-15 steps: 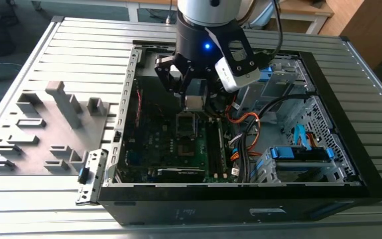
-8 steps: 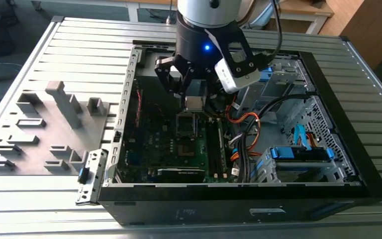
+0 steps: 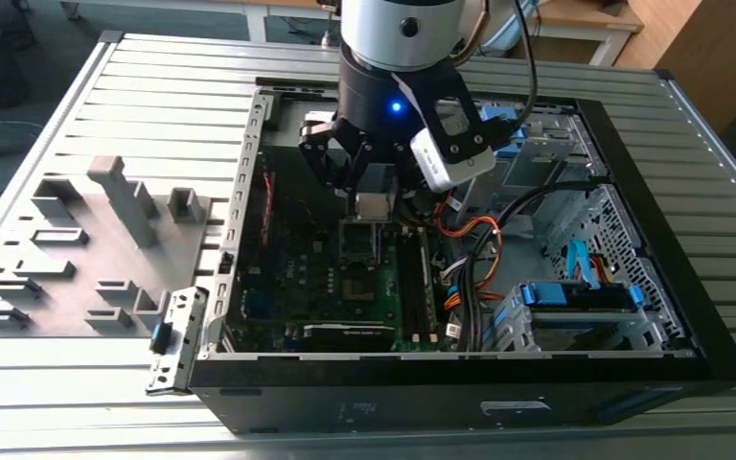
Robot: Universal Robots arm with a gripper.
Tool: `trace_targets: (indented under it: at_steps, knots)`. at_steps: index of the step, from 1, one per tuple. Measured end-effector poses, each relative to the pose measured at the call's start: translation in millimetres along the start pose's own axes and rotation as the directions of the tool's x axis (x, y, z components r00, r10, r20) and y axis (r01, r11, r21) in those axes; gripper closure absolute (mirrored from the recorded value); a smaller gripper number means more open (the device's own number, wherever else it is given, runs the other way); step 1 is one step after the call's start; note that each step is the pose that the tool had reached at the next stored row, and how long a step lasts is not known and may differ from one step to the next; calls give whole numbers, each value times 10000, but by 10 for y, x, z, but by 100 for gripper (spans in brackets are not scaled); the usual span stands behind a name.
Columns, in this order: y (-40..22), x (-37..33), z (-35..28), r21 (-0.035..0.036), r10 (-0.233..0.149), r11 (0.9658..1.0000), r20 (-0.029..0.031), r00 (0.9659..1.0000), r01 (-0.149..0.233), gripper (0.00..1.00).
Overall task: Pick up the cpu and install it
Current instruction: 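Pick up the cpu and move it towards the insertion slot, then place the cpu into insertion slot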
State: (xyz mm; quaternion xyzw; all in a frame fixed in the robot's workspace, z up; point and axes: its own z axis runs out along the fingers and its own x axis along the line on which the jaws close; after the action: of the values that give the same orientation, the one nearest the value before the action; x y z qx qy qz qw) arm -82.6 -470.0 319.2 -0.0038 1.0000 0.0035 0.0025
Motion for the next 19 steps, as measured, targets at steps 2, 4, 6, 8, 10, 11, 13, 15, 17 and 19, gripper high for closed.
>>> trace_targets:
  at_steps: [2, 4, 6, 8, 10, 11, 13, 15, 17, 19]
  knots:
    - [0, 0, 7, -1, 0, 10000, 0, 10000, 0, 53]
    - [0, 0, 8, 48, 0, 10000, 2, 10000, 0, 53]
    - [0, 0, 8, 50, -1, 10000, 2, 10000, 1, 53]
    - [0, 0, 8, 53, 0, 10000, 2, 10000, 0, 53]
    - [0, 0, 9, 54, 0, 10000, 2, 10000, 0, 53]
    - [1, 0, 11, 54, 0, 10000, 2, 10000, 0, 53]
    - [0, 0, 24, 53, 0, 10000, 4, 10000, 0, 53]
    - [0, 0, 44, 53, 0, 10000, 10, 10000, 0, 53]
    - [-1, 0, 68, 60, -1, 10000, 14, 10000, 1, 53]
    - [-1, 3, 97, 75, 0, 10000, 17, 10000, 0, 53]
